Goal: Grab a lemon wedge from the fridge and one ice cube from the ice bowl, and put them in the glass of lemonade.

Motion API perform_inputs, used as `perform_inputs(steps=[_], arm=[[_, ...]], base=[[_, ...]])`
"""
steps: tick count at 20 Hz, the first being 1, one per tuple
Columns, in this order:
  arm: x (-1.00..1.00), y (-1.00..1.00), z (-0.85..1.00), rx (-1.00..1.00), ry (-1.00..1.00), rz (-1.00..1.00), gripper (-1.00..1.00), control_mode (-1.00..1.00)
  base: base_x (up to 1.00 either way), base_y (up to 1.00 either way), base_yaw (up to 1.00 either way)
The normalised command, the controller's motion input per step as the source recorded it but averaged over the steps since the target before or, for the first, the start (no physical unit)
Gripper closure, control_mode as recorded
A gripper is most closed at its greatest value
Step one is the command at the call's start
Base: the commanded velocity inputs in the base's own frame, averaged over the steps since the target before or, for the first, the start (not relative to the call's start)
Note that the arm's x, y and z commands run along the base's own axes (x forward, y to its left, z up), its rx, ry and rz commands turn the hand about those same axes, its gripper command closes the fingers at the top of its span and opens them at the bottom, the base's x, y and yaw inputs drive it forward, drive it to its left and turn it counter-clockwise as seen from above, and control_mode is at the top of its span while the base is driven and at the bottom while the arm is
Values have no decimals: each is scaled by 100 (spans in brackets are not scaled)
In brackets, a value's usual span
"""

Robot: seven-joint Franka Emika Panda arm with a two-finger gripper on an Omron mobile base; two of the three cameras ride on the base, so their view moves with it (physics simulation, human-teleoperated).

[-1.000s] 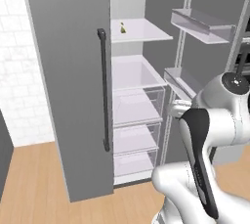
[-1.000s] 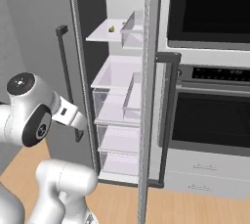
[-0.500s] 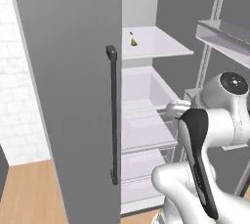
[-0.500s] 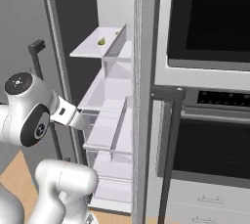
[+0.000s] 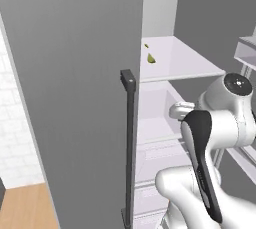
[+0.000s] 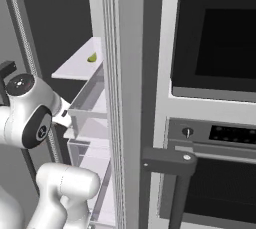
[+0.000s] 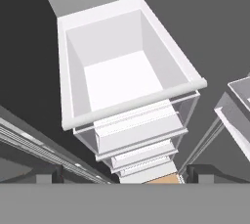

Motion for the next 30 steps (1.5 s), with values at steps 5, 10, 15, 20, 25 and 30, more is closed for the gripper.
perform_inputs(steps=[5,10,15,20,25,30], arm=[[0,0,0,0,0,0,-100,100],[22,0,0,0,2,0,-100,-100],[53,0,1,0,0,5,-100,-100],[37,2,27,0,-3,10,-100,-100],[1,0,63,0,0,8,-100,-100],[7,14,58,0,0,7,-100,-100]], base=[[92,-17,0],[41,-3,0],[0,0,0],[0,0,0],[0,0,0],[0,0,0]])
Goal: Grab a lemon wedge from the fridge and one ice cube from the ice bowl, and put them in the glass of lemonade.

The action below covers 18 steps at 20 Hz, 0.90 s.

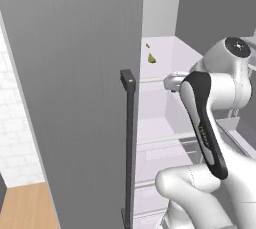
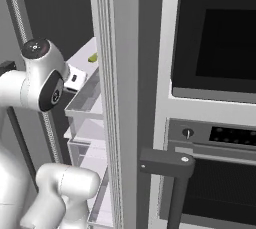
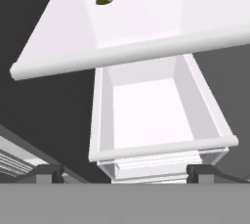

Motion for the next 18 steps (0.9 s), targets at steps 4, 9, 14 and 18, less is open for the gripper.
perform_inputs(steps=[4,9,14,18], arm=[[21,29,40,0,0,5,-100,-100],[46,7,23,0,1,0,-100,-100],[75,0,1,0,0,0,-100,-100],[83,0,0,0,0,0,-100,-100]], base=[[0,0,0],[0,0,0],[0,0,0],[0,0,0]])
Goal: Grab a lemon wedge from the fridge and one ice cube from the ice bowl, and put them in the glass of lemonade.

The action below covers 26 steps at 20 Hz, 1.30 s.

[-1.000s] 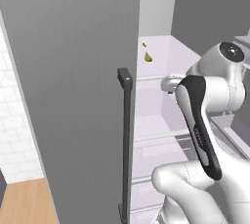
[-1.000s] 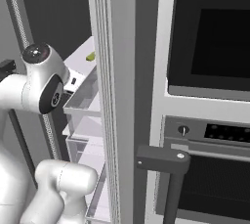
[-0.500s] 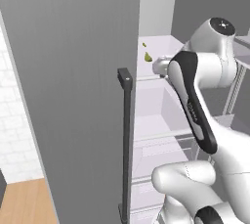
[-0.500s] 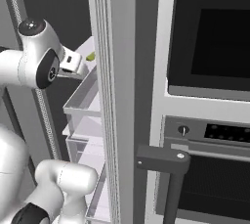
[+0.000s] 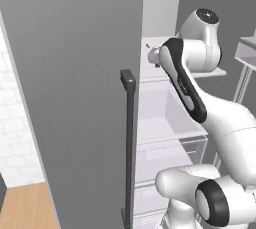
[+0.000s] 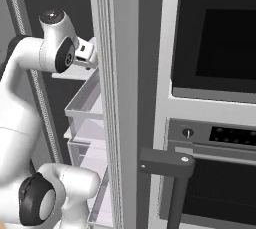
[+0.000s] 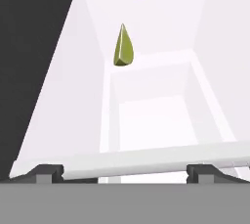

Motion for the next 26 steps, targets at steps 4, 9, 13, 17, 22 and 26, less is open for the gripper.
perform_inputs(steps=[4,9,13,17,22,26], arm=[[82,0,0,0,2,2,-100,-100],[73,0,-1,-1,7,4,-100,-100],[59,0,-21,-3,7,5,-100,-100],[59,0,-30,-6,8,6,-100,-100],[56,0,-13,-3,6,5,-100,-100],[53,0,0,0,0,3,-100,-100]], base=[[0,0,0],[0,0,0],[0,0,0],[0,0,0],[0,0,0],[0,0,0]])
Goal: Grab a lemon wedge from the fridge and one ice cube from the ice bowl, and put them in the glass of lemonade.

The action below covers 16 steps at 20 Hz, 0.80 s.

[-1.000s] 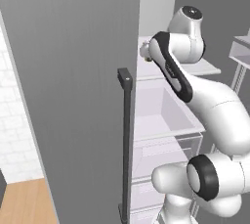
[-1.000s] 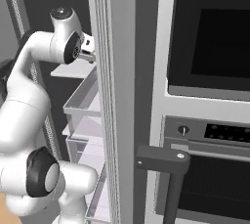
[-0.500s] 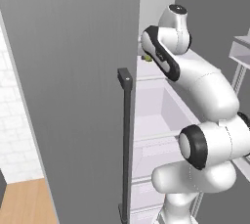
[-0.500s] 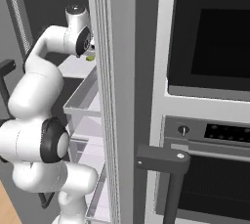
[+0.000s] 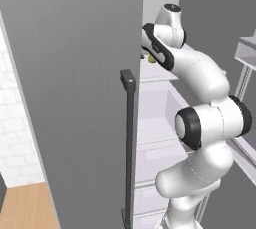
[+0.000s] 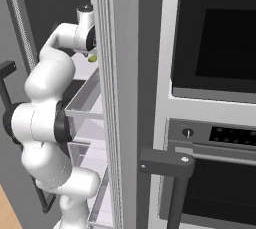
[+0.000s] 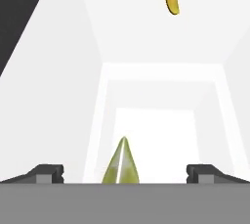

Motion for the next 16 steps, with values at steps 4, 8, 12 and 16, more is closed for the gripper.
perform_inputs(steps=[4,8,12,16], arm=[[11,0,-8,-1,0,1,-100,-100],[-36,0,-5,-3,0,0,-100,-100],[-41,0,-3,-3,-1,0,-100,-100],[-32,0,0,-1,0,0,-100,-100]], base=[[0,0,0],[0,0,0],[0,0,0],[0,0,0]])
